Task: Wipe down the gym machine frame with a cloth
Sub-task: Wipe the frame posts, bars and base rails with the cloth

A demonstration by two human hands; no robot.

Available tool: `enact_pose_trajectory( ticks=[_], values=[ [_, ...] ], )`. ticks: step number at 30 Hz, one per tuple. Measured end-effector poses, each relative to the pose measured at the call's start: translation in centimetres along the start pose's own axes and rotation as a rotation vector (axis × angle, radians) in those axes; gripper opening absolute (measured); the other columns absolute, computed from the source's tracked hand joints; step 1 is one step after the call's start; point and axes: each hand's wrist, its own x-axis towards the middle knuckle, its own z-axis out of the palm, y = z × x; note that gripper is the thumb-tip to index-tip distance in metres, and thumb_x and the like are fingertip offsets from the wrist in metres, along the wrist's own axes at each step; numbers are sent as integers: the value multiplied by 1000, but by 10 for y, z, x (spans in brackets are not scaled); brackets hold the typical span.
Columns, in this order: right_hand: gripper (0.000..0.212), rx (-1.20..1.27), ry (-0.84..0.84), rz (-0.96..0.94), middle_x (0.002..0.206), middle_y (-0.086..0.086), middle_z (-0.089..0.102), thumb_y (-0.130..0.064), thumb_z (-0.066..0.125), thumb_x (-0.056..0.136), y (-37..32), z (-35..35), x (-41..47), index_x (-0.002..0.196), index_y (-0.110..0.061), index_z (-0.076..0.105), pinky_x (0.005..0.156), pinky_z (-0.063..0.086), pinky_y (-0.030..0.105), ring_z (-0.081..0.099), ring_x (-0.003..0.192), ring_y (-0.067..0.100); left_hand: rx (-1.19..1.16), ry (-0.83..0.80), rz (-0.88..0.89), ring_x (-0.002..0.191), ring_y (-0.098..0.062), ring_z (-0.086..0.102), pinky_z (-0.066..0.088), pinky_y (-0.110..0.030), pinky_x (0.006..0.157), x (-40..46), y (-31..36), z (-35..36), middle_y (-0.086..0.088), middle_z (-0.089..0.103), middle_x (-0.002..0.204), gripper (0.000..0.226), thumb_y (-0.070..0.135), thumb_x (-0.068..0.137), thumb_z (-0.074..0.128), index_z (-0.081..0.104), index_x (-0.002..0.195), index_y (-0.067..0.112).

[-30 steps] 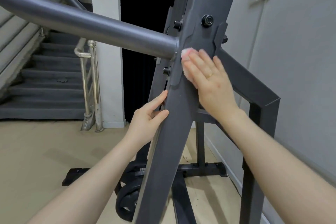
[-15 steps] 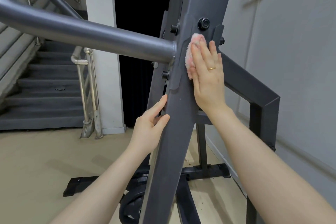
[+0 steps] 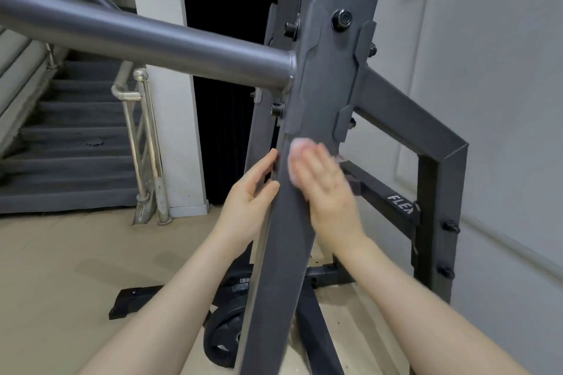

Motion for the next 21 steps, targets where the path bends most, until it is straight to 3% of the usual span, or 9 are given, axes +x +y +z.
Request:
enact_pose_trajectory(
  ticks=[4, 7, 9, 13, 16, 18, 21],
  values=[
    [45, -97, -228, -238, 148, 5, 41, 4, 42, 97, -12, -7, -41, 140, -10, 38, 115, 29, 39, 35, 137, 27, -55, 61, -58, 128, 8, 39, 34, -10, 104, -33, -19, -5, 20, 44, 136, 47, -1, 99, 36, 40, 131, 33],
    [44, -186, -136, -254, 138, 10, 53, 9, 38, 94, -7, -12, 14, 133, -7, 51, 109, 32, 42, 39, 132, 31, 7, 124, -166, 124, 5, 42, 33, -1, 93, -53, -36, -9, 17, 46, 133, 43, 4, 100, 36, 42, 131, 33],
    [45, -255, -114, -238, 131, 13, 60, 10, 37, 88, -9, -11, 47, 124, -2, 61, 110, 31, 44, 44, 129, 35, 37, 37, -293, 120, 6, 46, 38, -2, 87, -62, -49, -13, 20, 49, 128, 40, 13, 100, 40, 42, 136, 31],
    [51, -258, -278, -373, 119, 17, 64, -3, 20, 93, -22, -3, 22, 109, 3, 68, 108, 33, 45, 53, 123, 38, 142, -130, -354, 131, 0, 38, 34, -29, 110, -80, -71, -16, 17, 43, 141, 55, 23, 94, 55, 33, 142, 37],
    [34, -299, -489, -556, 119, 13, 64, -14, 43, 89, -30, -9, -12, 109, -3, 68, 111, 28, 44, 51, 125, 35, 279, -131, -256, 128, 3, 37, 32, -22, 109, -86, -78, -15, 21, 38, 139, 66, 18, 90, 61, 26, 143, 37],
    [25, -376, -421, -601, 108, 8, 68, -19, 50, 88, -27, -8, 3, 100, -8, 70, 111, 28, 44, 55, 121, 32, 307, -104, -280, 126, 1, 40, 34, -21, 106, -92, -86, -17, 19, 42, 135, 66, 20, 89, 63, 29, 145, 32],
    [27, -457, -216, -492, 88, 4, 68, -23, 48, 92, -22, -2, 39, 83, -10, 70, 112, 25, 44, 60, 115, 31, 298, -104, -343, 124, -4, 44, 39, -27, 104, -103, -106, -20, 15, 48, 134, 65, 25, 88, 64, 32, 144, 34]
  ],
)
